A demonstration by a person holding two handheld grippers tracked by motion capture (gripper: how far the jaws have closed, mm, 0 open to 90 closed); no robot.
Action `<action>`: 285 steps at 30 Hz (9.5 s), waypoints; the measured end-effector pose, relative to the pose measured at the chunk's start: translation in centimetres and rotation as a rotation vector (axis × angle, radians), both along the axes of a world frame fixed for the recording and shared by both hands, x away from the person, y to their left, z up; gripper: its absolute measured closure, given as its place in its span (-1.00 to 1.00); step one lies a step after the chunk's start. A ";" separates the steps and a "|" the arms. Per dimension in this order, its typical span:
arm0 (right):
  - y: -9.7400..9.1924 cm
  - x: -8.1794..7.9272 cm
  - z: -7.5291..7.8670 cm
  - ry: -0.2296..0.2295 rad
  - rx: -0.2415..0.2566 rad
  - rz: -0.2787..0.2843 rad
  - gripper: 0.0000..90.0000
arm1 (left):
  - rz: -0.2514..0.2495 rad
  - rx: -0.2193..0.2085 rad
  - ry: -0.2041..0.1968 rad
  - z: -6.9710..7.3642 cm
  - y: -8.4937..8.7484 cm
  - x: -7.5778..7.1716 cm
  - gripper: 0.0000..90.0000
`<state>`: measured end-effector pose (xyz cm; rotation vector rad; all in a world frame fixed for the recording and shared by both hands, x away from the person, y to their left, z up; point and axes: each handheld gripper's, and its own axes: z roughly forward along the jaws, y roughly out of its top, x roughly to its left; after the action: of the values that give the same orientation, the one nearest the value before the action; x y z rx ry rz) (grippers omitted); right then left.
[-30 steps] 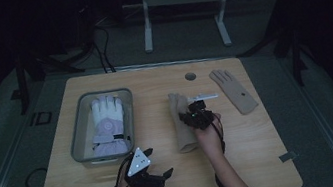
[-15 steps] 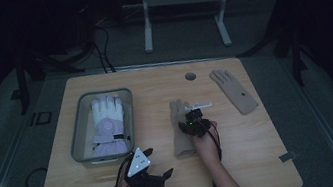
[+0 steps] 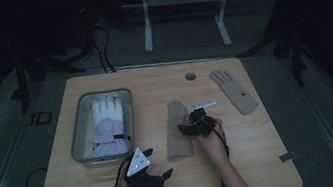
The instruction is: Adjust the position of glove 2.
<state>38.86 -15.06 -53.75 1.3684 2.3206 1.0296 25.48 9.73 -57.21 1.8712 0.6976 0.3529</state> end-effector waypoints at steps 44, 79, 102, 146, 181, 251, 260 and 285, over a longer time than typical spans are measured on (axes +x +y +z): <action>-17.3 8.2 3.9 -0.137 -0.095 -0.115 0.10 | -0.012 -0.010 0.003 0.0 0.0 0.0 -0.94; -17.8 13.2 -0.2 -0.014 -0.195 -0.254 0.74 | -0.006 -0.018 0.024 -0.2 0.1 -0.1 -0.94; -15.6 5.5 4.6 -0.119 -0.054 -0.351 0.79 | -0.002 -0.002 0.014 -0.1 -0.1 -0.1 -0.94; -18.2 -4.0 -0.1 -0.001 -0.040 -0.371 0.25 | -0.004 -0.003 0.005 -0.1 0.0 -0.2 -0.94; -19.6 -1.4 -0.7 -0.021 -0.146 -0.183 0.77 | -0.019 -0.005 0.000 -0.1 0.0 -0.3 -0.94; -0.3 -2.9 8.3 -0.128 0.126 -0.152 0.86 | -0.025 -0.015 -0.012 0.1 0.2 -0.4 -0.94; 2.2 -2.5 6.0 -0.108 0.129 -0.190 0.86 | -0.027 -0.017 -0.012 0.1 0.3 -0.5 -0.94; 3.6 -1.4 -0.9 0.022 0.050 -0.205 0.57 | -0.031 -0.013 -0.011 0.2 0.3 -0.6 -0.94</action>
<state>37.44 -11.41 -54.61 1.6048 2.1282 1.0204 24.86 10.01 -57.02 1.8648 0.6617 0.3381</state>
